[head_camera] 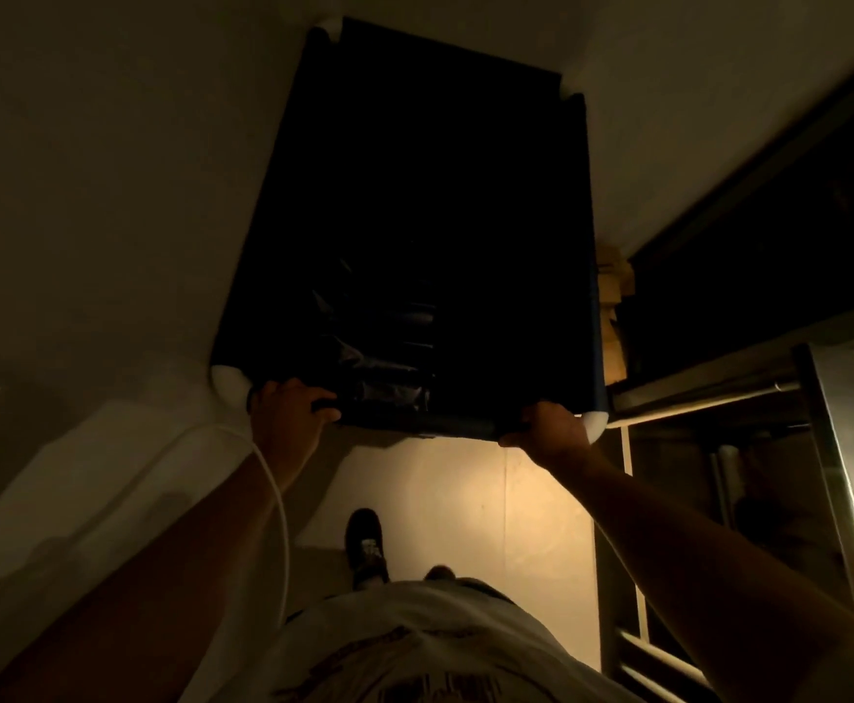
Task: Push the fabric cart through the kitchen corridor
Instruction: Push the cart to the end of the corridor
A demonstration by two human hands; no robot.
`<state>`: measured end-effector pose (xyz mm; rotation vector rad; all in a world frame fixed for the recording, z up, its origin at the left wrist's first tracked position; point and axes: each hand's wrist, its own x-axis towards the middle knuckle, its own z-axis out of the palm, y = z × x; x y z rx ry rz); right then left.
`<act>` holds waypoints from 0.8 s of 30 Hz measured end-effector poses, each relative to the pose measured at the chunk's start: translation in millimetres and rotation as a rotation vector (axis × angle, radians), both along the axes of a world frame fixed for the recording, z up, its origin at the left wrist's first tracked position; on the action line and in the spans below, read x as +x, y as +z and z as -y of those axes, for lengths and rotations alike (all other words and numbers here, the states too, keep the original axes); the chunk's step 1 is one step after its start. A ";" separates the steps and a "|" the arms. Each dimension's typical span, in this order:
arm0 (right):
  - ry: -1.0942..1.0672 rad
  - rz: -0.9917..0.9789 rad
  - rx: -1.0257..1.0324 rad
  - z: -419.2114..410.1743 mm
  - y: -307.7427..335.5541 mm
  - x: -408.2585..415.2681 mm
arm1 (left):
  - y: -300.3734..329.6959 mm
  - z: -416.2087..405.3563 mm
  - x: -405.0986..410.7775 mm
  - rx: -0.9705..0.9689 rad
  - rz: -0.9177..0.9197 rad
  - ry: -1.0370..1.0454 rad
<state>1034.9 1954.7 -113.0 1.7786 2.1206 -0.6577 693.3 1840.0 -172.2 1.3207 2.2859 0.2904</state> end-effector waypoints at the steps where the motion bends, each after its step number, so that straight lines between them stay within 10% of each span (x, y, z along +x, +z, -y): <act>1: 0.002 -0.001 0.012 3.3 0.5 0.0 | 0.8 1.5 0.9 0.005 -0.022 -0.012; 24: 0.033 -0.218 0.278 106.6 44.9 90.2 | 90.4 59.2 73.7 0.164 -0.333 -0.210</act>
